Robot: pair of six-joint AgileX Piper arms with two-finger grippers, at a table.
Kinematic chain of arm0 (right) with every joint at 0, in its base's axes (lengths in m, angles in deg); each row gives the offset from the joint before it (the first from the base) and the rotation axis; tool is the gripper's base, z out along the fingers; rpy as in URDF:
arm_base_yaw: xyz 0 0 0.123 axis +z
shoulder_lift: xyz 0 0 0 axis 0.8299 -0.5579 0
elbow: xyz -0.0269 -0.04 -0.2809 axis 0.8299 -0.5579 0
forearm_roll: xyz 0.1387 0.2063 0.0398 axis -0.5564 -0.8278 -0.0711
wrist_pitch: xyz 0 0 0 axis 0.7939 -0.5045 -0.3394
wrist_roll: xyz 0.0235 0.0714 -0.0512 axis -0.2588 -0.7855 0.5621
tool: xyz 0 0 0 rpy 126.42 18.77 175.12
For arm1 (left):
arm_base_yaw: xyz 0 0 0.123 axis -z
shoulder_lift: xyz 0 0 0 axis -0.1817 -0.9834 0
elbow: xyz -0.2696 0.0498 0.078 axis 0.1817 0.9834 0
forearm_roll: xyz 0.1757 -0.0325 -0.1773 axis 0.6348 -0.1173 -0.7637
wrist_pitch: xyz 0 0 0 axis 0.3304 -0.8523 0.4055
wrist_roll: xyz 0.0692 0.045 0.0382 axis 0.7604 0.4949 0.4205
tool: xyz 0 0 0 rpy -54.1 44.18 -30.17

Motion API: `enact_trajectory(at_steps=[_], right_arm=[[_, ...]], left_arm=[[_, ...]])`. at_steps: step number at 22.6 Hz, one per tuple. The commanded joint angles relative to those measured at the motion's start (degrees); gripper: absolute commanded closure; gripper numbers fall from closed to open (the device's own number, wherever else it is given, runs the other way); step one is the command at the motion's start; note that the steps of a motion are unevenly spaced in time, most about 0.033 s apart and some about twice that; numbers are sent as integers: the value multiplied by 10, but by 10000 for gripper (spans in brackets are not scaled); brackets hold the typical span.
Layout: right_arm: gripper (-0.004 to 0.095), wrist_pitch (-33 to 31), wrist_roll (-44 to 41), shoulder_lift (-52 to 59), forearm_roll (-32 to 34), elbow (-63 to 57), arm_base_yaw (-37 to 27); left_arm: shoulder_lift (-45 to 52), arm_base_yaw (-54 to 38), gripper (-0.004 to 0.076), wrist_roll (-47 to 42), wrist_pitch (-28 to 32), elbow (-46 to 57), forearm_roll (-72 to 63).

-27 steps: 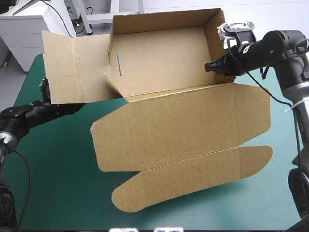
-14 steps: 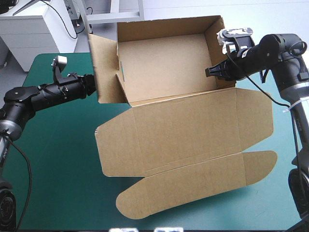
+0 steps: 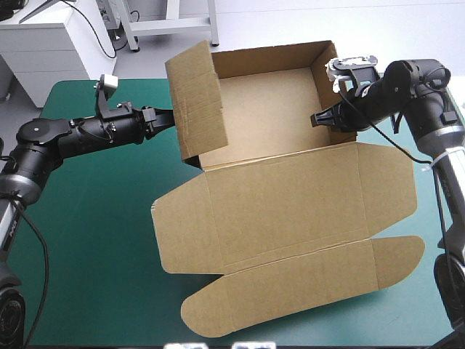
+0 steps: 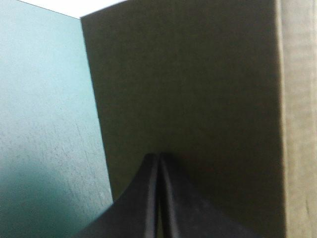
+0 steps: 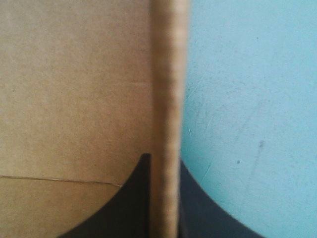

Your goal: Fold the box

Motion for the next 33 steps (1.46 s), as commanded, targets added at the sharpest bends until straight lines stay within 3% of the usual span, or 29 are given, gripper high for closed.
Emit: enact_trajectory(at_steps=[1,4,8,9,10,13,15,33], right_arm=[[922,-2,2,28,-13,15,-4],[922,-3,2,28,-13,15,-4],[922,-3,2,28,-11,15,-4],[922,-3,2,28,-7,15,-4],[922,-4,2,28,3,15,-4],[922,-4,2,28,11,15,-4],[922,-4,2,28,12,15,-4],[922,-4,1,27,6,15,-4]], left_arm=[[19,9,732,-3,-18,-21,-40],[19,9,720,-3,-27,-21,-40],[19,8,580,-3,-62,-21,-41],[19,8,532,-3,-69,-21,-43],[19,8,420,-3,-79,-21,-52],[19,8,202,-7,-80,-21,-73],[19,8,150,-7,-80,-21,-80],[19,8,154,-49,-103,-21,-120]])
